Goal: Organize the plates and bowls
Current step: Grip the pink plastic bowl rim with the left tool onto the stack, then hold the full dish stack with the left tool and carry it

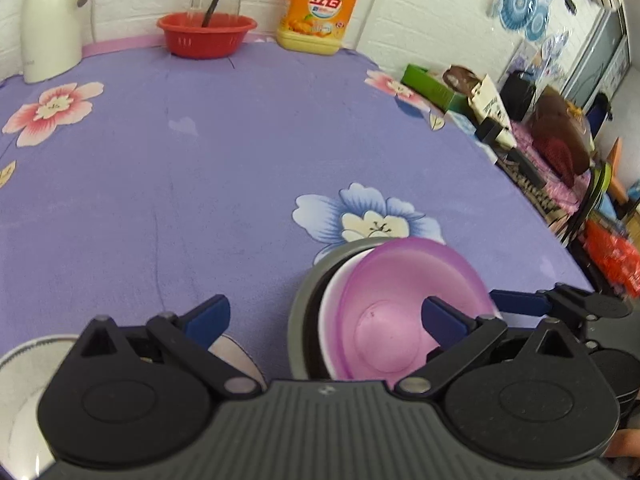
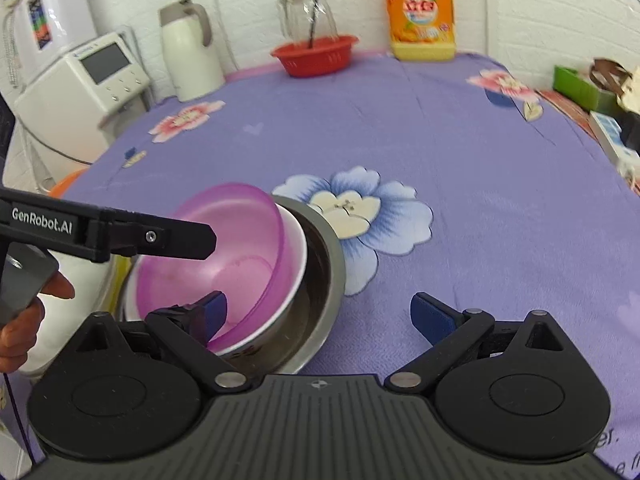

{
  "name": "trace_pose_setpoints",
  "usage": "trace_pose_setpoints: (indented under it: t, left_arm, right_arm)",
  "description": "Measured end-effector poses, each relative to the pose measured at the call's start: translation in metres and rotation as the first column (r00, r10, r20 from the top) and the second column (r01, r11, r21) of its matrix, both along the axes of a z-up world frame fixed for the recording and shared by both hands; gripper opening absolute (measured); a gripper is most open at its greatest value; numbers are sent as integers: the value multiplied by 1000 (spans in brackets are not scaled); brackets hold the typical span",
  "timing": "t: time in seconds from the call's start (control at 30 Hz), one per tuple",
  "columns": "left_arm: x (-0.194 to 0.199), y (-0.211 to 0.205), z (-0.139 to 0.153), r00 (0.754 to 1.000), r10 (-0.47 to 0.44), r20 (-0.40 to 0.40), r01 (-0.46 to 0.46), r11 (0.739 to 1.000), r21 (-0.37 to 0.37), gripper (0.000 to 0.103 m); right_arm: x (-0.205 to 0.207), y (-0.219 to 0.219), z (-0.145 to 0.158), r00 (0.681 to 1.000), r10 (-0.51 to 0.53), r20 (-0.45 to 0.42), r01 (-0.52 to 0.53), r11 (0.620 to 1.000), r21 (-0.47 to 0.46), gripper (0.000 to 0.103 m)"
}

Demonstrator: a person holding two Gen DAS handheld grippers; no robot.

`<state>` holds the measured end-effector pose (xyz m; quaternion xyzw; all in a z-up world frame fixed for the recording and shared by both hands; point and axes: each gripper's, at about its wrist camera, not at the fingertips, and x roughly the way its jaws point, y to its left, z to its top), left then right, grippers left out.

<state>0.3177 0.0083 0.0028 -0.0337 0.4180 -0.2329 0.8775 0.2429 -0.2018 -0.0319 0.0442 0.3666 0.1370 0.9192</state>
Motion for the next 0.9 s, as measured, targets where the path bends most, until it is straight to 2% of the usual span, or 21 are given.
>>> trace_pose_setpoints:
  t: [0.13, 0.27, 0.37, 0.57, 0.73, 0.83, 0.9]
  left_arm:
    - [4, -5, -4, 999, -34, 5, 34, 999, 27, 101]
    - [2, -9, -6, 998, -64, 11, 63, 997, 40, 101]
    - [3, -10, -7, 997, -79, 9, 79, 996, 43, 100]
    - [7, -14, -14, 997, -80, -18, 81, 995, 59, 100]
    - [7, -16, -17, 996, -85, -21, 87, 994, 64, 100]
    - [7, -17, -18, 996, -87, -23, 88, 993, 78, 100]
    - [8, -17, -18, 996, -83, -26, 85, 994, 74, 100]
  right_arm:
    - [1, 7, -2, 999, -23, -34, 22, 1000, -8, 103]
    - [5, 10, -4, 991, -61, -119, 64, 998, 21, 103]
    - [4, 12, -3, 992, -62, -108, 67, 997, 44, 103]
    - [-3, 25, -11, 996, -77, -33, 76, 997, -22, 103]
    - [-8, 20, -15, 993, -109, 36, 109, 994, 6, 103]
    - [-8, 25, -16, 993, -105, 59, 107, 994, -31, 103]
    - [-7, 24, -15, 992, -113, 55, 114, 993, -22, 103]
